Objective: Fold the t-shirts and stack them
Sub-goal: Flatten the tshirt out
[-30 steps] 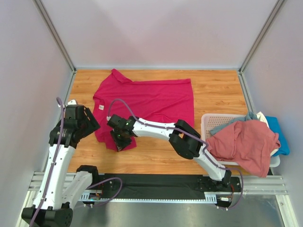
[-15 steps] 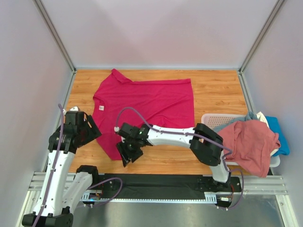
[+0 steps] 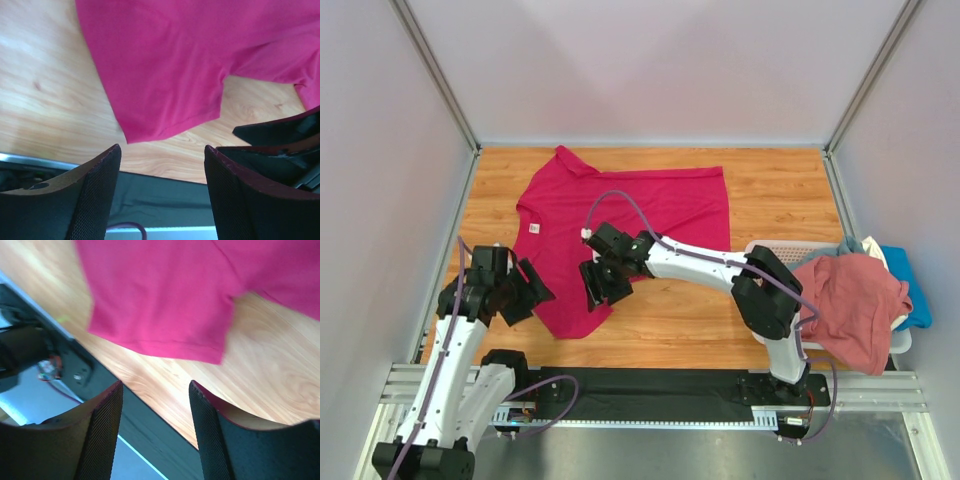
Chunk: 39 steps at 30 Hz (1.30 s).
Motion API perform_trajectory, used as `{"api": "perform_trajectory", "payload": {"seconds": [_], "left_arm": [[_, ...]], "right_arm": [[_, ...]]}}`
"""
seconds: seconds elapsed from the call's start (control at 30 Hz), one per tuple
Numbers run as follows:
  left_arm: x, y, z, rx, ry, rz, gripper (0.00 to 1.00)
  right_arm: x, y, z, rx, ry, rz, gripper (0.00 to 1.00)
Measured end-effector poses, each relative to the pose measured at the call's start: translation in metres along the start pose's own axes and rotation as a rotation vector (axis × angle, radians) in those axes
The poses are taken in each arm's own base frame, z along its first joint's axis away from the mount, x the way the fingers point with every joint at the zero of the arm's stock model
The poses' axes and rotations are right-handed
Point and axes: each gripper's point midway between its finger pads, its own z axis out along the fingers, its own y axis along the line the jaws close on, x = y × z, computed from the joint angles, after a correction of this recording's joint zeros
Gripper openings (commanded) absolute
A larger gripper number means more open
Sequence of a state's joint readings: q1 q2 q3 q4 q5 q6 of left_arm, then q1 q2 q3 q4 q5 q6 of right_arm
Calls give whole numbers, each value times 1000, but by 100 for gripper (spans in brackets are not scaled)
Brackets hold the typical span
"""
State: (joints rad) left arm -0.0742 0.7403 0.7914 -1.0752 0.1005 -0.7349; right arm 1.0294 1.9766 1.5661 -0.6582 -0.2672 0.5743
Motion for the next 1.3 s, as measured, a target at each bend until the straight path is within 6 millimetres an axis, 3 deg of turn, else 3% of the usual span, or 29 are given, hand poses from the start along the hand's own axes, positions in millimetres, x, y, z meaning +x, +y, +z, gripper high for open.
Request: {"api": "perform_trajectory", "payload": {"seconds": [0.1,0.17,0.27,0.37,0.5,0.57,0.7,0.8,0.9,1.07,1.3], "left_arm": [[29,14,19,-19,83,-83,74],[43,21,28,-25,117,-129,68],[44,19,34,-3,115,-142,67],[29,7,37,12,106,-110,74],[-18,-24,48,8,105,-34,75],[-44,-36,64,3,101,-16,73],[-73,-32,105,-27,134,-43,71],[-80,-18,131,-75,184,-67,71],[-83,-12,149,-103,226,-69,72],[-77,3,165,-159,279,-70,73],[-72,37,150,-217,282,-159,75]], "right_arm": [[9,-22,4,30,34,35,57],[5,-36,3,43,34,63,57],[-6,-62,-1,77,12,107,56],[-15,-95,-12,141,-9,163,58],[-30,-152,-39,269,-53,244,58],[-36,-186,-54,335,-73,292,57],[-36,-250,-78,435,-92,373,47],[-32,-281,-92,472,-88,418,36],[-30,-299,-95,487,-82,439,29],[-8,-312,-87,511,-21,451,28],[38,-312,-102,540,3,479,30]]}}
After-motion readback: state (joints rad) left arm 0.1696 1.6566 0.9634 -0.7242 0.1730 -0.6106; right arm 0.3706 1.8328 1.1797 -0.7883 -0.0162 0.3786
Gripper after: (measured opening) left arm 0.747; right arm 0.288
